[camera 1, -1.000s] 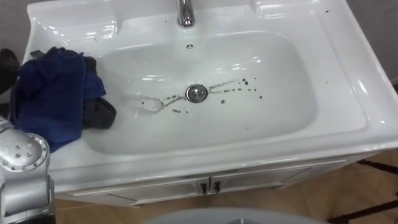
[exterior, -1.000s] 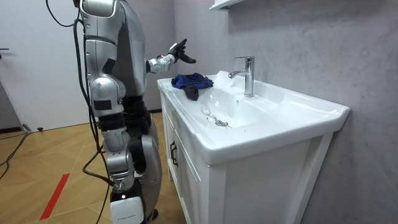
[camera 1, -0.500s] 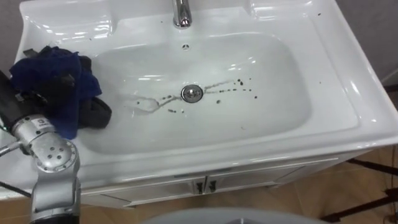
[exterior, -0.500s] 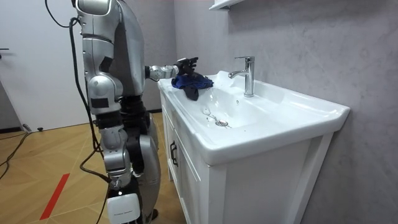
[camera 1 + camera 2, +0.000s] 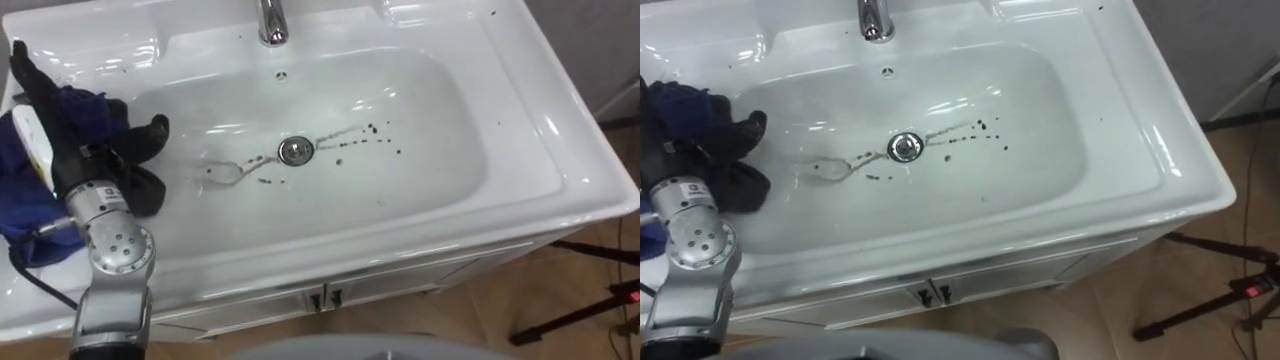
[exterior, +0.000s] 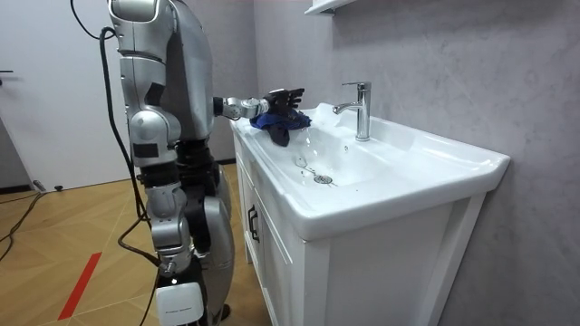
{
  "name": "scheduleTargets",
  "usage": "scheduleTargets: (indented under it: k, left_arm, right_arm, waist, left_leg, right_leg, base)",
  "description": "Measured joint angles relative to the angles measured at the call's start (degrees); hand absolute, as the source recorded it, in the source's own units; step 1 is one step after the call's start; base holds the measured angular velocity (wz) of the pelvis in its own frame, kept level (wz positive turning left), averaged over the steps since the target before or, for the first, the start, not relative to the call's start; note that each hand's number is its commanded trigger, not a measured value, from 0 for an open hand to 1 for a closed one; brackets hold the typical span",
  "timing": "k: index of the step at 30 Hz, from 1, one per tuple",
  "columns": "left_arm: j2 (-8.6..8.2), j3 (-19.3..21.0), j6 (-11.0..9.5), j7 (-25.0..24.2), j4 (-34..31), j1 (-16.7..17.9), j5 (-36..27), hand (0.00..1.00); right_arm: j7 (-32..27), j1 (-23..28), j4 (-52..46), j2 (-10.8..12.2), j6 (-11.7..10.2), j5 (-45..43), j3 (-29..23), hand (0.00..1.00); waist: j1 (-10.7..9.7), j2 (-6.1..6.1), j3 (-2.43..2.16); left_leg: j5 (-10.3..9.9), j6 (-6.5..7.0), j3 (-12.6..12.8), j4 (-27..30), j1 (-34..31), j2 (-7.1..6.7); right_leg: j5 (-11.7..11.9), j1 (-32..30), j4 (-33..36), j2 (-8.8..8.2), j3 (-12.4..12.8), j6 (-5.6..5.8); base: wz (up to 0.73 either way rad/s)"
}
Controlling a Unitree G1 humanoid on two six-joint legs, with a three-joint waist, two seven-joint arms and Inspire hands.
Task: Wipe basin
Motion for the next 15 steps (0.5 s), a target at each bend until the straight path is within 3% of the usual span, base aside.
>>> scheduleTargets:
  k: [3,15]
  left_arm:
    - [0.0,0.0,0.0,-0.2,0.0,0.0,0.2,0.0]
    - [0.46,-1.3,0.0,-0.2,1.7,0.1,11.3,0.0]
  right_arm:
    - [0.1,0.2,0.1,0.0,0.1,0.0,0.0,0.0]
    - [0.0,0.4,0.0,-0.1,0.4,0.0,0.1,0.0]
  waist:
    - [0.0,0.06,0.0]
    - [0.2,0.05,-0.04]
  left_leg:
    - [0.0,0.0,0.0,0.0,0.0,0.01]
    - [0.0,0.0,0.2,0.1,0.0,-0.01]
  right_leg:
    - [0.0,0.0,0.0,0.0,0.0,0.0]
    - [0.1,0.0,0.1,0.01,0.0,-0.09]
  base:
    - [0.0]
    - [0.0]
